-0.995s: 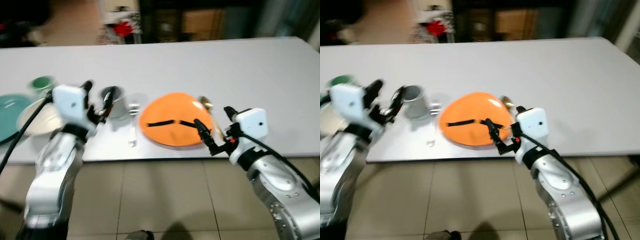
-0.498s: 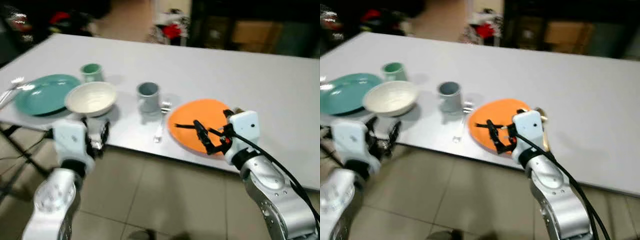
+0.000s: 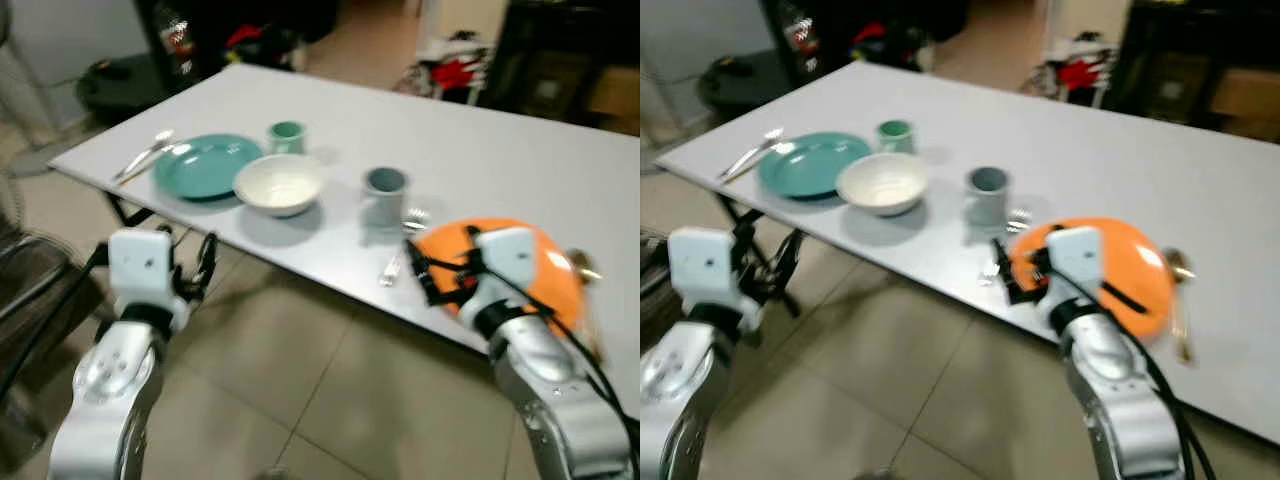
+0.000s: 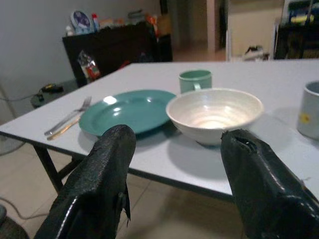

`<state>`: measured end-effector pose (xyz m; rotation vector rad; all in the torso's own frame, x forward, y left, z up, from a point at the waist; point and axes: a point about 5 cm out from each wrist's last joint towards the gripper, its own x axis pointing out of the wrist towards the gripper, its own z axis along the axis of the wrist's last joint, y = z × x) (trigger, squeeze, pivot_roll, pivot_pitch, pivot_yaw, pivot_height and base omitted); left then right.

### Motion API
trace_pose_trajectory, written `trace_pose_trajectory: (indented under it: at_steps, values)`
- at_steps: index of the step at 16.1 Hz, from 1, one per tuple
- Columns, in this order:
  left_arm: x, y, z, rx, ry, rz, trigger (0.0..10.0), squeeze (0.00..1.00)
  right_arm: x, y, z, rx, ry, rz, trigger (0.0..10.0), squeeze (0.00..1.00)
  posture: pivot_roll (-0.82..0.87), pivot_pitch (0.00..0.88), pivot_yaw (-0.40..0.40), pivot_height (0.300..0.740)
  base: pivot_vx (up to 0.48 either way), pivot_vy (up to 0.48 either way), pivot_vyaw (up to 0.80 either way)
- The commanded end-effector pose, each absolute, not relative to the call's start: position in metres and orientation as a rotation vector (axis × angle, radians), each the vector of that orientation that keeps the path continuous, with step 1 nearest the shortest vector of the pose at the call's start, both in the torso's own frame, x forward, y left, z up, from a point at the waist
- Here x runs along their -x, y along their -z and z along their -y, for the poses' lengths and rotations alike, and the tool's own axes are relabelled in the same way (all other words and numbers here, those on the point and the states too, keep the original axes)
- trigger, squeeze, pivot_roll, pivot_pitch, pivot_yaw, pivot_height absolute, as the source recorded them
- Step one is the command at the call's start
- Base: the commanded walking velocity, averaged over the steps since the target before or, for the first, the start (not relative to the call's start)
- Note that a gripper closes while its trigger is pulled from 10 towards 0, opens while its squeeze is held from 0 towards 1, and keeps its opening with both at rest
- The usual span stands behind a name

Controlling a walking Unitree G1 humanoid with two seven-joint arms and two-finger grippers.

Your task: Setting the table

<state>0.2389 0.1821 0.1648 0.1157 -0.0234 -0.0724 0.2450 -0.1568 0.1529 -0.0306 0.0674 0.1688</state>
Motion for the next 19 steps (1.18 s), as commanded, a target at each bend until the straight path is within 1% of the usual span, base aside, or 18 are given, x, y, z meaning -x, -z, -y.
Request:
trace_pose_trajectory:
  at_steps: [1,3,4,6,10,13,19]
  values:
    - [-0.239,-0.158,-0.187,-0.128,0.064,-0.014,10.0,0.0,-0.245,-0.149,0.157,0.009,-0.146,-0.092,10.0,0.0,-0.01,0.0,0.05,0.74,0.0,0.356,0.8]
    - [-0.24,-0.158,-0.185,-0.125,0.065,-0.021,10.0,0.0,-0.246,-0.146,0.162,0.046,-0.09,-0.105,10.0,0.0,-0.02,0.0,0.063,0.74,0.0,0.379,0.0]
    - [-0.239,-0.159,-0.184,-0.127,0.076,-0.019,10.0,0.0,-0.247,-0.144,0.166,0.078,-0.052,-0.131,10.0,0.0,-0.02,0.0,0.057,0.74,0.0,0.382,0.0]
    - [-0.239,-0.157,-0.187,-0.127,0.06,-0.026,10.0,0.0,-0.249,-0.145,0.167,0.095,-0.027,-0.108,10.0,0.0,-0.01,0.0,0.052,0.74,0.0,0.381,0.0]
    - [-0.24,-0.16,-0.185,-0.123,0.063,-0.015,10.0,0.0,-0.25,-0.149,0.157,0.064,-0.104,-0.095,10.0,0.0,0.0,0.0,0.048,0.74,0.0,0.388,0.0]
    - [-0.236,-0.158,-0.188,-0.131,0.052,-0.026,10.0,0.0,-0.248,-0.146,0.151,0.056,-0.159,-0.105,10.0,0.0,0.01,0.0,0.044,0.74,0.0,0.39,0.0]
    - [-0.233,-0.16,-0.191,-0.141,0.043,-0.026,10.0,0.0,-0.249,-0.149,0.144,0.032,-0.223,-0.091,10.0,0.0,0.03,0.0,0.028,0.74,0.0,0.391,0.8]
